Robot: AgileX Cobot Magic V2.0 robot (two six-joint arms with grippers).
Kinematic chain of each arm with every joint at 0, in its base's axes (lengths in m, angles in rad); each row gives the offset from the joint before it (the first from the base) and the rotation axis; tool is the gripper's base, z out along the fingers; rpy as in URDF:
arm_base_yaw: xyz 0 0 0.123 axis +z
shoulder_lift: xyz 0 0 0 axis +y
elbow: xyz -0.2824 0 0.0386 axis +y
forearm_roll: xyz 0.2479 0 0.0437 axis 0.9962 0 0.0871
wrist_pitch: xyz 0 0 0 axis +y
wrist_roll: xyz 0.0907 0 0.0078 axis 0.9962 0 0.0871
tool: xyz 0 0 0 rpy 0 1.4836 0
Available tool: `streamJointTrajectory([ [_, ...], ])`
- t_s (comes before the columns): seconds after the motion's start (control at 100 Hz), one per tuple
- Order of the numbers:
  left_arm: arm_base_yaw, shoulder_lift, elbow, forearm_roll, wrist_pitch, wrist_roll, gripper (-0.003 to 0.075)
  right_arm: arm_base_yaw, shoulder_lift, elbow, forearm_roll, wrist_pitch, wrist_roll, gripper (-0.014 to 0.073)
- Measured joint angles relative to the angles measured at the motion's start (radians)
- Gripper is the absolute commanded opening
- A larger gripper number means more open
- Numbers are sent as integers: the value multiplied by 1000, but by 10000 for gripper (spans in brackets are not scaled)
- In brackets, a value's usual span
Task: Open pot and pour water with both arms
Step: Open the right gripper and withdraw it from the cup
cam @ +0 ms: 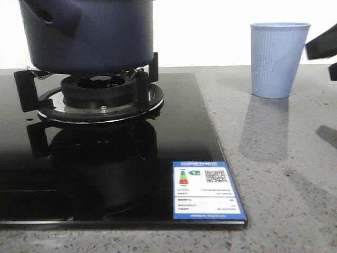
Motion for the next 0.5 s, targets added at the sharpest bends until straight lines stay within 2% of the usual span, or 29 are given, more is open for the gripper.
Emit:
streamJointTrajectory([
  [0.19,-61,69,0,18,-18,0,358,-87,-2,0,-26,-63,110,592],
  [0.5,-78,188,0,39,-32,0,358,-97,-6,0,-42,-70,150,592],
])
